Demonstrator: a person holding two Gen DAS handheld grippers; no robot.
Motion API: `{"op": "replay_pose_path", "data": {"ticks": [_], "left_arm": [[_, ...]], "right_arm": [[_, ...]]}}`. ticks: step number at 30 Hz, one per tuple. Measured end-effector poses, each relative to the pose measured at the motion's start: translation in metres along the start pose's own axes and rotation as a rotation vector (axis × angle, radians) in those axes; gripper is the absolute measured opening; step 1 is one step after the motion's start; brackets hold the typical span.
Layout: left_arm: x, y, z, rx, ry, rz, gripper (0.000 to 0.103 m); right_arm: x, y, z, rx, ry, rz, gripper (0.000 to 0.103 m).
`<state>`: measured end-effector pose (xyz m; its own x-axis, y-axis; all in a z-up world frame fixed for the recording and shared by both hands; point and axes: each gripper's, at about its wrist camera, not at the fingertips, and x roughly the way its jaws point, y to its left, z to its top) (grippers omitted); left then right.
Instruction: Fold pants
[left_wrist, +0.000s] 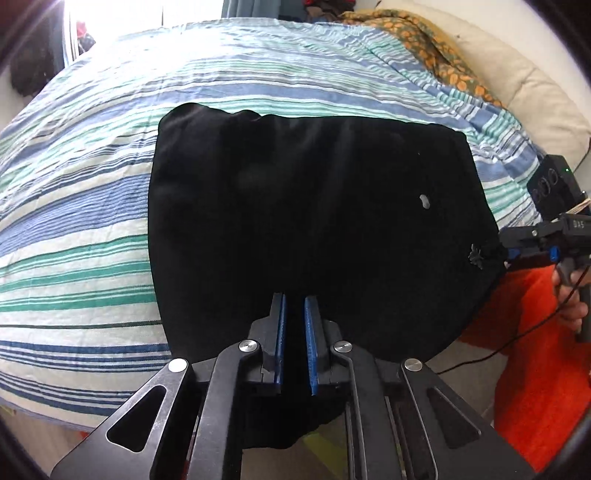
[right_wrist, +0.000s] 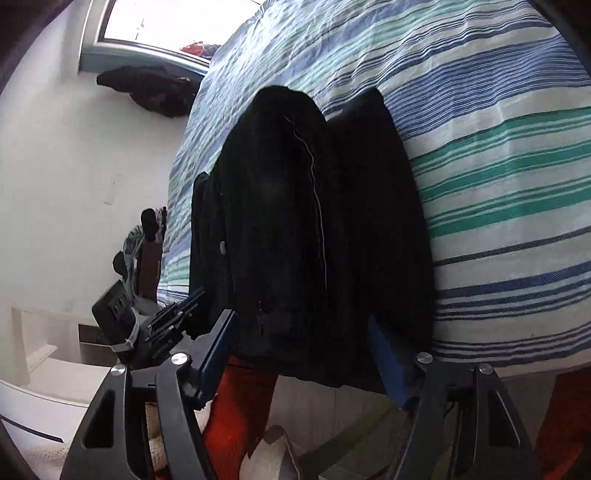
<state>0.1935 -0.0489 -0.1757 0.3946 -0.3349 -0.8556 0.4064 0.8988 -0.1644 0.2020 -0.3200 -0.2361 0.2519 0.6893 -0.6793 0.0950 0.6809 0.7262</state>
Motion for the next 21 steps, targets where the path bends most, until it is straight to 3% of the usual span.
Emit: {"op": "replay_pose_path", "data": {"ticks": [2, 3, 4, 7, 10, 12, 14, 16, 19, 21], "left_arm": [[0.0, -0.004, -0.003, 0.012, -0.01, 0.014, 0.008], [0.0, -0.005, -0.004, 0.014, -0.015, 0.021, 0.009], [-0.002, -0.005, -0.004, 0.015, -0.019, 0.029, 0.009], [-0.017, -0.007, 0.004, 0.007, -0.029, 0.084, 0.011], [-0.049, -0.012, 0.018, -0.009, -0.117, 0.079, 0.02], [-0.064, -0.018, 0.026, -0.004, -0.156, 0.08, 0.033], [-0.061, -0.021, 0.027, 0.006, -0.148, 0.075, 0.033], [-0.042, -0.025, 0.02, 0.024, -0.093, 0.08, 0.033], [-0.018, -0.027, 0.006, 0.063, -0.004, 0.12, 0.02], [-0.022, -0.029, -0.003, 0.094, -0.016, 0.132, 0.02]], "right_arm": [[0.01, 0.003, 0.005, 0.001, 0.009, 0.003, 0.07], [0.012, 0.007, 0.006, -0.009, 0.004, 0.001, 0.058], [0.012, 0.013, 0.007, -0.033, -0.006, -0.027, 0.03], [-0.005, 0.043, 0.009, -0.151, -0.069, -0.05, 0.025], [-0.04, 0.067, 0.008, -0.24, -0.175, -0.013, 0.024], [-0.053, 0.062, 0.005, -0.256, -0.216, -0.008, 0.024], [-0.043, 0.039, -0.001, -0.227, -0.198, -0.092, 0.024], [-0.018, 0.011, -0.011, -0.195, -0.129, -0.211, 0.026], [-0.023, -0.004, -0.019, -0.123, -0.166, -0.164, 0.038], [-0.043, 0.008, -0.016, -0.141, -0.209, -0.217, 0.041]]}}
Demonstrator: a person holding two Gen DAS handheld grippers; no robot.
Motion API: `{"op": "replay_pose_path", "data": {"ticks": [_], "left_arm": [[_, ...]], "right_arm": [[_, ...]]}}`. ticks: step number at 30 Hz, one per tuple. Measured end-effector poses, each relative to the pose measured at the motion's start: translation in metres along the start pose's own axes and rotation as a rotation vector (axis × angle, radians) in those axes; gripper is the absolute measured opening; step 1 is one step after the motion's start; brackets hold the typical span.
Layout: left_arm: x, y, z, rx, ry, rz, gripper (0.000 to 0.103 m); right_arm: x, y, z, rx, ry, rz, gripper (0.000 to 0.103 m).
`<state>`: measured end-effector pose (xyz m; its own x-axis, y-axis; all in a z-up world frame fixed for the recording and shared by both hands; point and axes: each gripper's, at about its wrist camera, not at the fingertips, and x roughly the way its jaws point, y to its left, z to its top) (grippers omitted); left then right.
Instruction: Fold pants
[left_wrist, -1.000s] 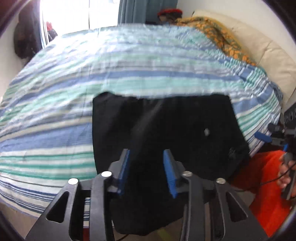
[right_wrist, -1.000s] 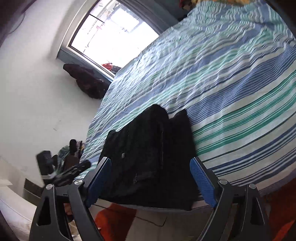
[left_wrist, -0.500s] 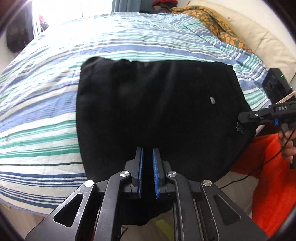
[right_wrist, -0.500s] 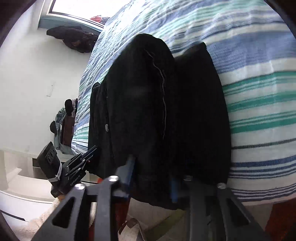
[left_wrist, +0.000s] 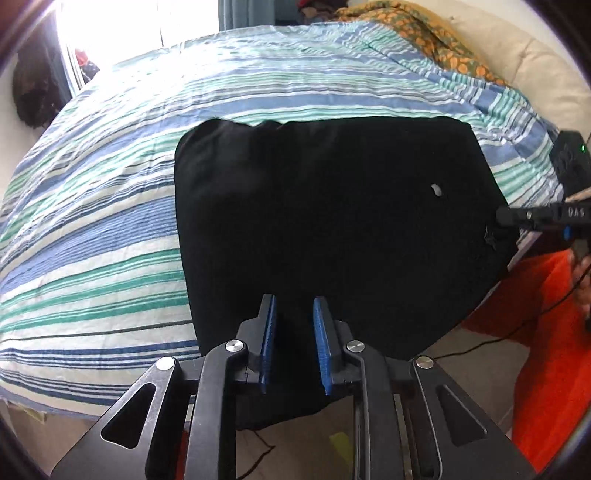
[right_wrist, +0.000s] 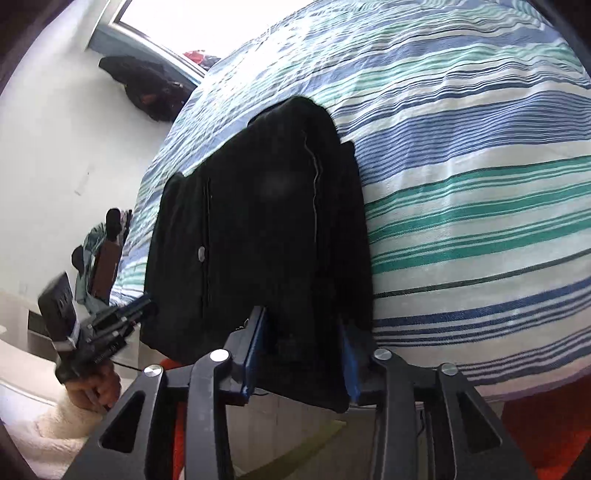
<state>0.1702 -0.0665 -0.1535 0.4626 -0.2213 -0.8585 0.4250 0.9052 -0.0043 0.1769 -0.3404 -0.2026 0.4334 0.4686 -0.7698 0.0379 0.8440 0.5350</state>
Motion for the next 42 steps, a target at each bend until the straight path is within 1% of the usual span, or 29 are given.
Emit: {"op": "replay_pose_path", "data": {"ticks": [2, 5, 6, 8, 9, 10, 12, 13, 14, 15, 17, 18, 20, 23, 25, 27, 28, 31, 33, 39, 42], "left_arm": [[-0.002, -0.001, 0.001, 0.0, 0.005, -0.004, 0.02], [0.0, 0.002, -0.001, -0.023, 0.007, -0.001, 0.02], [0.001, 0.0, -0.002, -0.017, 0.008, 0.009, 0.02], [0.003, -0.004, -0.002, 0.006, 0.008, 0.032, 0.02], [0.003, -0.006, -0.002, 0.017, 0.009, 0.041, 0.02], [0.004, -0.005, -0.003, 0.02, 0.01, 0.046, 0.02], [0.003, -0.006, -0.003, 0.019, 0.015, 0.052, 0.02], [0.003, -0.006, -0.002, 0.017, 0.018, 0.052, 0.02], [0.003, -0.006, -0.002, 0.018, 0.019, 0.054, 0.02], [0.003, -0.007, -0.001, 0.019, 0.025, 0.063, 0.02], [0.003, -0.007, -0.002, 0.015, 0.027, 0.068, 0.02], [0.004, -0.007, -0.002, 0.013, 0.027, 0.069, 0.02], [0.007, -0.012, 0.004, 0.007, 0.029, 0.069, 0.02], [0.008, -0.014, 0.006, -0.001, 0.031, 0.07, 0.02], [0.009, -0.014, 0.005, -0.003, 0.028, 0.072, 0.02], [0.01, -0.015, 0.004, 0.002, 0.025, 0.077, 0.02], [0.01, -0.015, 0.003, 0.002, 0.024, 0.079, 0.02], [0.012, -0.017, 0.002, 0.005, 0.026, 0.081, 0.02], [0.014, -0.018, 0.001, 0.006, 0.023, 0.082, 0.02], [0.016, -0.026, -0.001, 0.031, 0.007, 0.108, 0.02], [0.017, -0.031, -0.003, 0.037, 0.003, 0.121, 0.021]], "right_arm": [[-0.027, 0.021, 0.018, -0.097, -0.074, -0.048, 0.041], [-0.051, 0.063, 0.047, -0.222, -0.17, -0.038, 0.041], [-0.051, 0.076, 0.054, -0.262, -0.193, -0.035, 0.041], [-0.033, 0.094, 0.059, -0.317, -0.206, -0.043, 0.041], [-0.017, 0.098, 0.057, -0.339, -0.202, -0.068, 0.041], [0.002, 0.097, 0.053, -0.363, -0.181, -0.116, 0.041], [0.05, 0.074, 0.044, -0.352, -0.048, -0.214, 0.042], [0.062, 0.065, 0.038, -0.351, -0.026, -0.26, 0.042], [0.059, 0.064, 0.033, -0.36, -0.07, -0.261, 0.042], [0.047, 0.062, 0.031, -0.35, -0.093, -0.255, 0.042], [0.025, 0.066, 0.03, -0.32, -0.106, -0.245, 0.041], [0.012, 0.074, 0.027, -0.335, -0.124, -0.232, 0.041], [-0.01, 0.091, 0.015, -0.409, -0.155, -0.234, 0.041], [-0.029, 0.108, -0.009, -0.465, -0.158, -0.214, 0.041], [-0.026, 0.107, -0.029, -0.463, -0.137, -0.198, 0.041], [-0.008, 0.095, -0.045, -0.435, -0.076, -0.198, 0.041], [0.005, 0.086, -0.052, -0.408, -0.04, -0.213, 0.041], [0.029, 0.067, -0.064, -0.347, 0.02, -0.243, 0.042], [0.032, 0.065, -0.062, -0.34, 0.026, -0.249, 0.041], [0.029, 0.061, -0.062, -0.335, 0.008, -0.232, 0.042], [0.028, 0.06, -0.062, -0.335, 0.001, -0.21, 0.046]]}}
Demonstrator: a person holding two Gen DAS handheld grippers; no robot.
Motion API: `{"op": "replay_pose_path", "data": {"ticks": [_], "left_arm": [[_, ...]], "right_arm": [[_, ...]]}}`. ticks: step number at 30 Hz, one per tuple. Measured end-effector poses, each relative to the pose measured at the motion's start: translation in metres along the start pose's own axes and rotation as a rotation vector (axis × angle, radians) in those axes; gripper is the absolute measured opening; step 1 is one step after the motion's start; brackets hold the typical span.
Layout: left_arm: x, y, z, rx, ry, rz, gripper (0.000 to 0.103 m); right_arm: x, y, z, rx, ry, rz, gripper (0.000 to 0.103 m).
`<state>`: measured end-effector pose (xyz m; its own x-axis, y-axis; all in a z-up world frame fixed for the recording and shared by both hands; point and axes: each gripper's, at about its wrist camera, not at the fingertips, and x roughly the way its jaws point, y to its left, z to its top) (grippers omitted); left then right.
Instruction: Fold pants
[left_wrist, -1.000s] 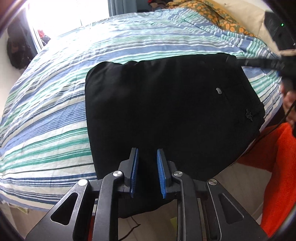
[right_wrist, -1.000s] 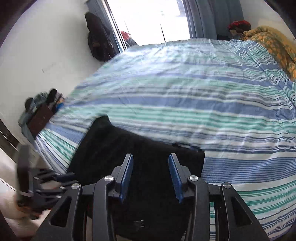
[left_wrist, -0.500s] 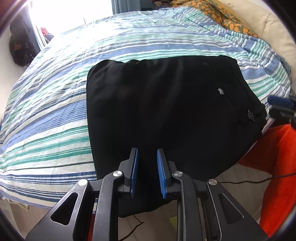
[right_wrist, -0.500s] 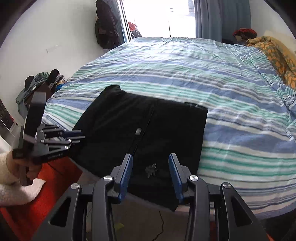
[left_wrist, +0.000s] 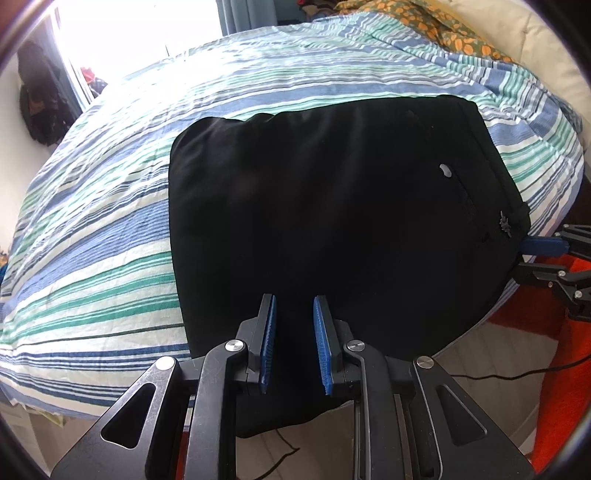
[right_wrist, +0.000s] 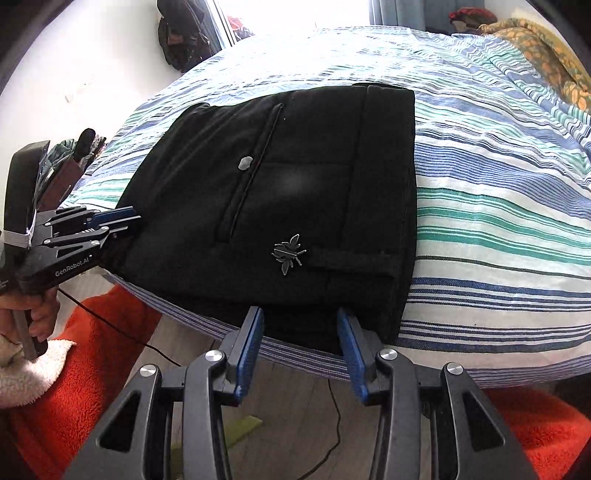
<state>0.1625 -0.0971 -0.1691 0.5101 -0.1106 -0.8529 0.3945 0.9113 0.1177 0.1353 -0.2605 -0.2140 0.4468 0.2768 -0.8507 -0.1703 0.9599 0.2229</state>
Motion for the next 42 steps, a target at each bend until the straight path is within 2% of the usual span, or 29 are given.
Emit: {"op": "replay_pose_path", "data": {"ticks": [5, 7, 8, 9, 11, 14, 16, 21, 25, 28, 33, 37, 39, 42], "left_arm": [[-0.002, 0.0, -0.002, -0.018, -0.007, -0.01, 0.021], [-0.009, 0.006, -0.002, -0.06, -0.01, -0.04, 0.027], [-0.014, 0.009, -0.002, -0.087, -0.017, -0.061, 0.041], [-0.022, 0.014, -0.004, -0.117, -0.033, -0.073, 0.06], [-0.036, 0.02, -0.007, -0.153, -0.079, -0.06, 0.075], [-0.052, 0.029, -0.01, -0.185, -0.116, -0.041, 0.076], [-0.059, 0.036, -0.013, -0.224, -0.13, -0.033, 0.077], [-0.067, 0.043, -0.024, -0.282, -0.108, 0.029, 0.08], [-0.08, 0.05, -0.024, -0.279, -0.123, 0.062, 0.081], [-0.089, 0.055, -0.024, -0.281, -0.145, 0.092, 0.089], [-0.093, 0.061, -0.026, -0.314, -0.127, 0.068, 0.089], [-0.093, 0.058, -0.03, -0.299, -0.167, 0.079, 0.092], [-0.086, 0.058, -0.034, -0.298, -0.151, 0.087, 0.092], [-0.08, 0.062, -0.034, -0.338, -0.114, 0.044, 0.092]], "right_arm": [[-0.01, 0.0, -0.001, 0.004, -0.03, 0.025, 0.048], [-0.023, 0.0, -0.004, 0.017, -0.071, 0.04, 0.052], [-0.031, -0.001, -0.006, 0.025, -0.099, 0.039, 0.054], [-0.04, -0.001, -0.008, 0.032, -0.134, 0.037, 0.059], [-0.058, -0.006, -0.01, 0.048, -0.205, 0.024, 0.064], [-0.075, -0.014, -0.011, 0.09, -0.289, -0.024, 0.079], [-0.077, -0.021, -0.006, 0.141, -0.304, -0.049, 0.087], [-0.072, -0.039, 0.001, 0.237, -0.292, -0.087, 0.088], [-0.074, -0.038, 0.006, 0.226, -0.312, -0.175, 0.099], [-0.073, -0.034, 0.006, 0.197, -0.313, -0.224, 0.099], [-0.071, -0.029, 0.003, 0.179, -0.294, -0.256, 0.099], [-0.066, -0.025, 0.0, 0.154, -0.275, -0.282, 0.099], [-0.064, -0.021, -0.002, 0.135, -0.263, -0.295, 0.099], [-0.066, -0.015, -0.005, 0.108, -0.265, -0.305, 0.099]]}}
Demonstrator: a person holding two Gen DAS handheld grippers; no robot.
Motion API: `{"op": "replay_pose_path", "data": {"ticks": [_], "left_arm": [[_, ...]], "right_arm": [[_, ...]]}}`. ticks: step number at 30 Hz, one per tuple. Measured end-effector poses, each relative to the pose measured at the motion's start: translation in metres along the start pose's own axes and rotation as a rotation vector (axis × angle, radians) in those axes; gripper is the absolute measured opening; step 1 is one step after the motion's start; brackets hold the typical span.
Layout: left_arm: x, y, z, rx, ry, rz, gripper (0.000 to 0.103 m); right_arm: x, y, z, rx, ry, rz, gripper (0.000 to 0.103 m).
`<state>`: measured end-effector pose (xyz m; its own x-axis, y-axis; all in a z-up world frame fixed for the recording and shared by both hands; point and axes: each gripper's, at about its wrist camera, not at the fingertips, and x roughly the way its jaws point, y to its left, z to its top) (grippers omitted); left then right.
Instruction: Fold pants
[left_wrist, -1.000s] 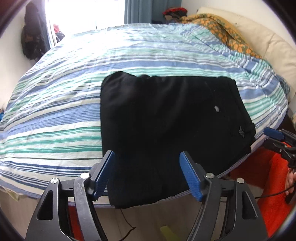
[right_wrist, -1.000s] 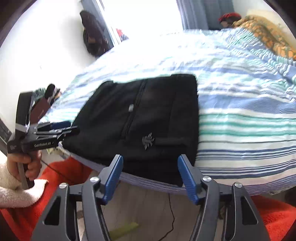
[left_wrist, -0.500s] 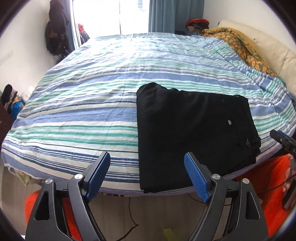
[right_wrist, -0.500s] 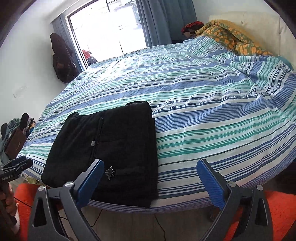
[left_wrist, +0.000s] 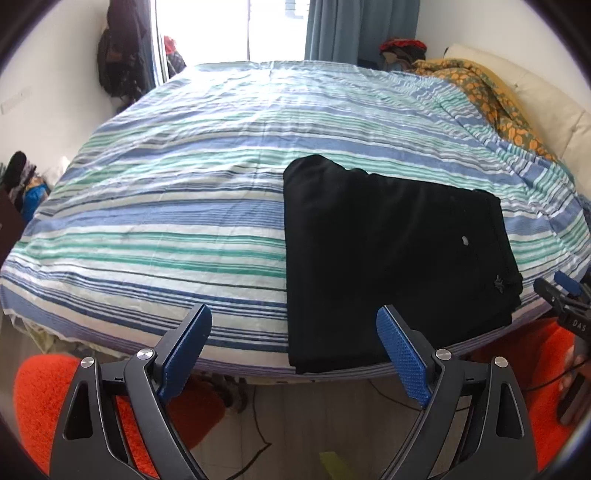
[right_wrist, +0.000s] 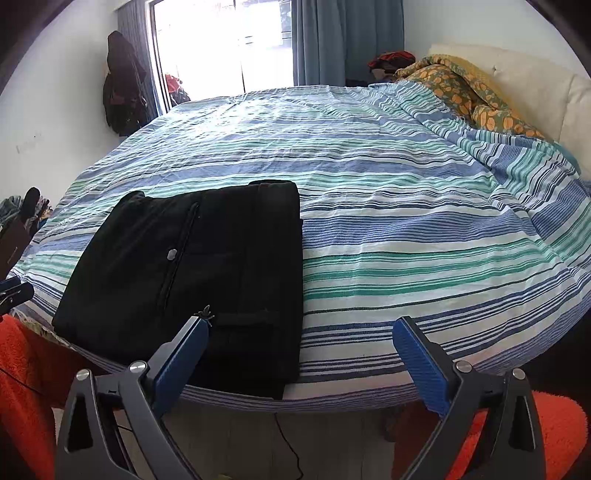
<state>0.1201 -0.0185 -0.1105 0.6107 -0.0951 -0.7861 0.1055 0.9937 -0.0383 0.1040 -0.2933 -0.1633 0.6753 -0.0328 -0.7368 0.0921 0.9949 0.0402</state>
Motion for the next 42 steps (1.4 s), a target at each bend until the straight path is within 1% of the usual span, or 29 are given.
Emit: {"op": "replay_pose_path", "data": {"ticks": [2, 4, 8, 9, 13, 18, 32, 42], "left_arm": [[-0.005, 0.0, 0.002, -0.014, -0.027, -0.018, 0.092], [-0.007, -0.003, 0.003, 0.002, -0.047, 0.003, 0.092], [-0.01, -0.004, -0.001, 0.014, -0.041, 0.007, 0.092], [-0.011, -0.004, -0.003, 0.015, -0.045, 0.012, 0.092], [-0.011, -0.001, -0.004, 0.01, -0.052, 0.028, 0.092], [-0.002, 0.006, -0.004, -0.016, -0.028, 0.042, 0.092], [-0.004, -0.003, -0.005, 0.013, -0.036, 0.048, 0.092], [-0.005, 0.002, -0.004, -0.013, -0.038, 0.059, 0.092]], "right_arm": [[-0.003, 0.003, -0.001, -0.023, -0.01, -0.006, 0.099], [-0.003, 0.004, -0.004, -0.04, -0.02, -0.021, 0.099], [0.0, 0.002, -0.006, -0.011, -0.004, -0.018, 0.099], [-0.002, 0.002, -0.005, -0.012, -0.016, -0.016, 0.099], [-0.003, 0.008, -0.004, -0.057, -0.032, -0.03, 0.1], [0.0, 0.009, -0.005, -0.072, -0.024, -0.035, 0.1], [-0.001, -0.004, -0.008, -0.04, -0.024, -0.051, 0.1], [-0.002, -0.003, -0.007, -0.049, -0.028, -0.047, 0.1]]}}
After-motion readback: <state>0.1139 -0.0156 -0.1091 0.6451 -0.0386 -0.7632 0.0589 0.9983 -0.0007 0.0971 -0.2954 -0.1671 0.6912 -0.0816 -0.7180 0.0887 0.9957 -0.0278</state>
